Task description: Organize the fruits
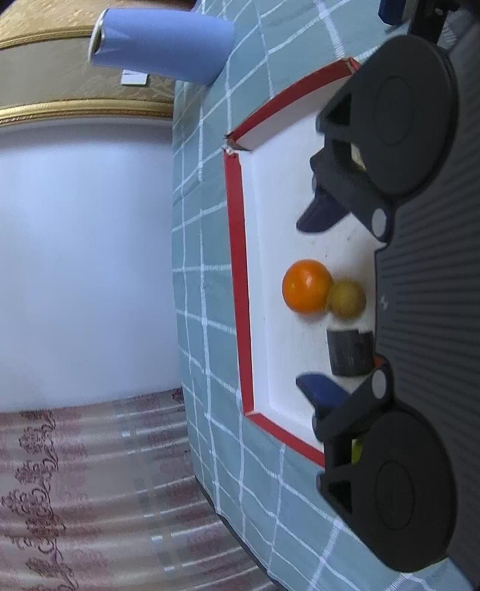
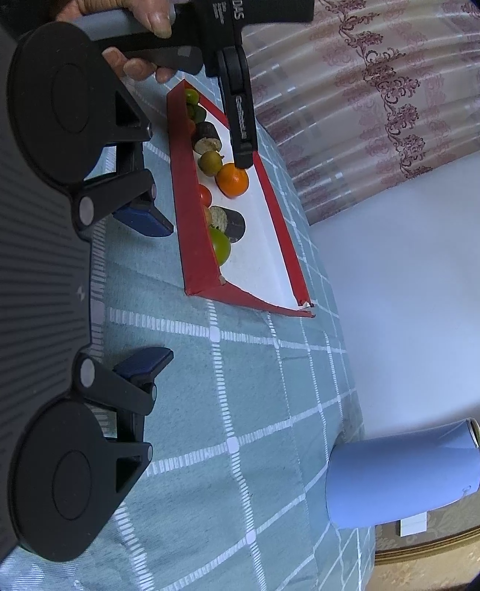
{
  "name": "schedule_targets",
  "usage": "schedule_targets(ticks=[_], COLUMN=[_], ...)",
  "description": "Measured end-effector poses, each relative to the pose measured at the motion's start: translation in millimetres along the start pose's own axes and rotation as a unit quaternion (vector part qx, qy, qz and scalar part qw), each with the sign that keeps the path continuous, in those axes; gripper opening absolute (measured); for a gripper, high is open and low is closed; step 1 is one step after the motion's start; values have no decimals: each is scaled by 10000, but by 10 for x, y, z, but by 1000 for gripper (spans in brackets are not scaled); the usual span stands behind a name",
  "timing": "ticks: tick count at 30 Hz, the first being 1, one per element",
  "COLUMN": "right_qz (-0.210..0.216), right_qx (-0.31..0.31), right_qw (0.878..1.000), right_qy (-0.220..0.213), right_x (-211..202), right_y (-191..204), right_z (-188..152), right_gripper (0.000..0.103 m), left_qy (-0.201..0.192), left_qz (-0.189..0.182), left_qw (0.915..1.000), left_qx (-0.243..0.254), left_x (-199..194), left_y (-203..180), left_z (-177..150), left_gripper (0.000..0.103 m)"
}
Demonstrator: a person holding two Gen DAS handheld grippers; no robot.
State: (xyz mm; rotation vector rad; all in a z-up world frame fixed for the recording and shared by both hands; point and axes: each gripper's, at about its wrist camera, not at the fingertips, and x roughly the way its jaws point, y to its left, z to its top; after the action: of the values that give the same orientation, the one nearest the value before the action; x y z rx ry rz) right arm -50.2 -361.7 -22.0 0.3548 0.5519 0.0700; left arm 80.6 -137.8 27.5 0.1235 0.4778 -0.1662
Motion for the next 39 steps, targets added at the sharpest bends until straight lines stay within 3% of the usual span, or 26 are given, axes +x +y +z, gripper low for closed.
schedule_targets(ticks=[2, 6, 10, 14, 25, 33, 39], right_qz=[-19, -117, -133, -218, 94, 248, 288], right_qx=[-6, -130, -349, -602, -1138, -1394, -1454], right_qw=[10000, 9998, 9993, 9979, 9935, 9899, 9888], right_qy=[-10, -19, -54, -50, 6, 109, 153], right_x=[-4, -11, -24, 14, 185, 297, 323], right_y=[5, 56, 207, 455, 1155, 1459, 1522], right_z=[0, -3, -23, -47, -113, -201, -244], right_gripper=[66, 66, 66, 73, 73, 73, 73], left_qy=[-66, -201, -257, -235, -33, 134, 182], left_qz=[3, 106, 187, 237, 372, 797, 709], left_qw=[10000, 9997, 9995, 9994, 9975, 9955, 9946], left_qx=[-34, -17, -50, -134, -593, -503, -736], left_x=[-64, -225, -382, -494, -611, -598, -566], left_y=[53, 174, 351, 547, 1125, 1273, 1373], left_z=[-9, -61, -130, -227, -388, -421, -430], left_gripper=[90, 103, 103, 103, 103, 103, 103])
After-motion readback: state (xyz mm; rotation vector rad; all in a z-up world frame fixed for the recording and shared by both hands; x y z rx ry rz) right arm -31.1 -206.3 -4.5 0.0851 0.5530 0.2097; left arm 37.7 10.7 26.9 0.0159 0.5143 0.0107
